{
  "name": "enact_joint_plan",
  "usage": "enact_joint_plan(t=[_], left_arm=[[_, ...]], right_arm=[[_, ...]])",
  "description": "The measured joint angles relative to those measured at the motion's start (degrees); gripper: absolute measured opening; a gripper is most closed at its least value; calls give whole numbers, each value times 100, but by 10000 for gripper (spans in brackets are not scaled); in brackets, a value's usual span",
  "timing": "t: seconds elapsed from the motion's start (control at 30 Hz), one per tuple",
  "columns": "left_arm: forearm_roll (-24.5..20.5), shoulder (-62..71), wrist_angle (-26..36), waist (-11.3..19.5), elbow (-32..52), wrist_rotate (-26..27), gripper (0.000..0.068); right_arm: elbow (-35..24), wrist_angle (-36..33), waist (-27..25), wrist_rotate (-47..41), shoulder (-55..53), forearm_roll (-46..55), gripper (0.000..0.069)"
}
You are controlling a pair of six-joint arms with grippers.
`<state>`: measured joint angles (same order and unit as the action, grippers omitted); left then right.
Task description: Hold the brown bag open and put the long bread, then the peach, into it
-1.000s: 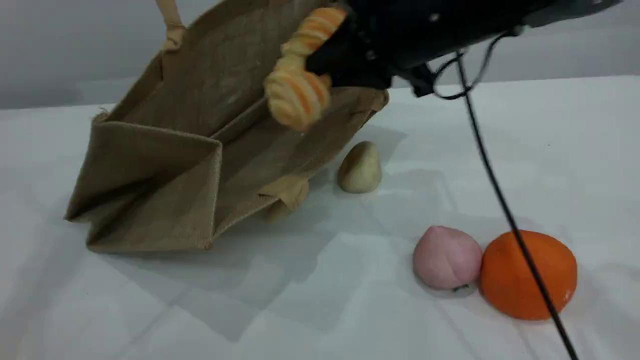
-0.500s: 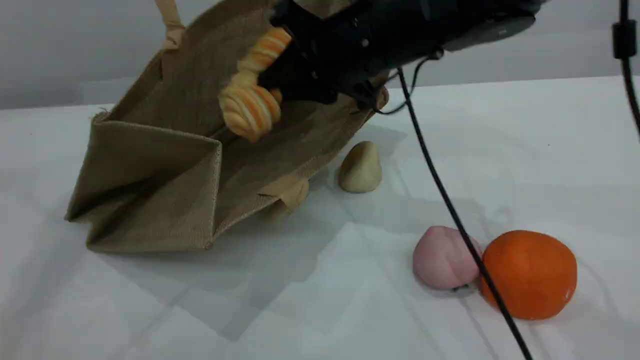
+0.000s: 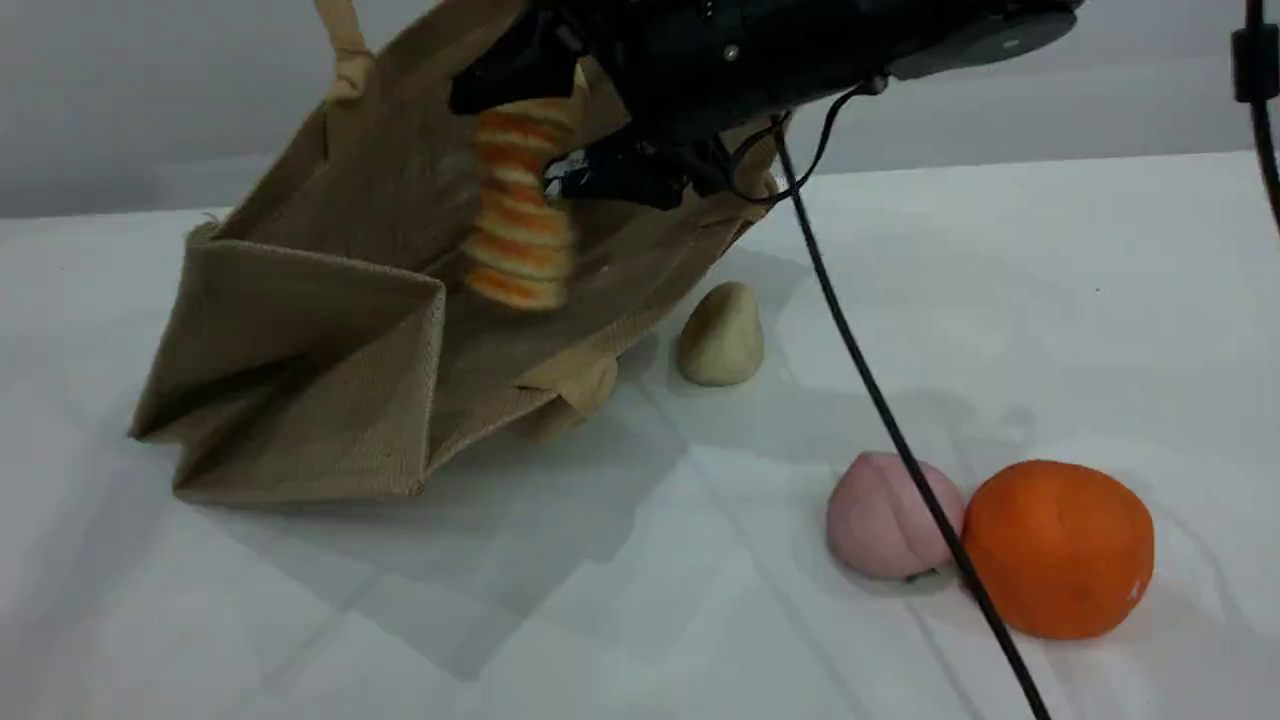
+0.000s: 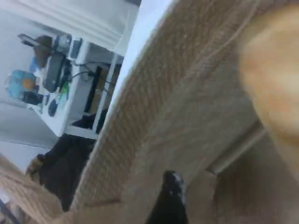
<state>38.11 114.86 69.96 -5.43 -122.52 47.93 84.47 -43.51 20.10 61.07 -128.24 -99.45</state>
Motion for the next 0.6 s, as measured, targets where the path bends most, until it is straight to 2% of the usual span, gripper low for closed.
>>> enact_joint_plan(t=[0.37,0.6], left_arm=[[-46,0,0,0,0,6,94],[-46,0,5,0,0,6,94]], right_arm=[[0,-567,-701,-322,536,1469,564],[0,-614,-764,-402,677,2000,564]])
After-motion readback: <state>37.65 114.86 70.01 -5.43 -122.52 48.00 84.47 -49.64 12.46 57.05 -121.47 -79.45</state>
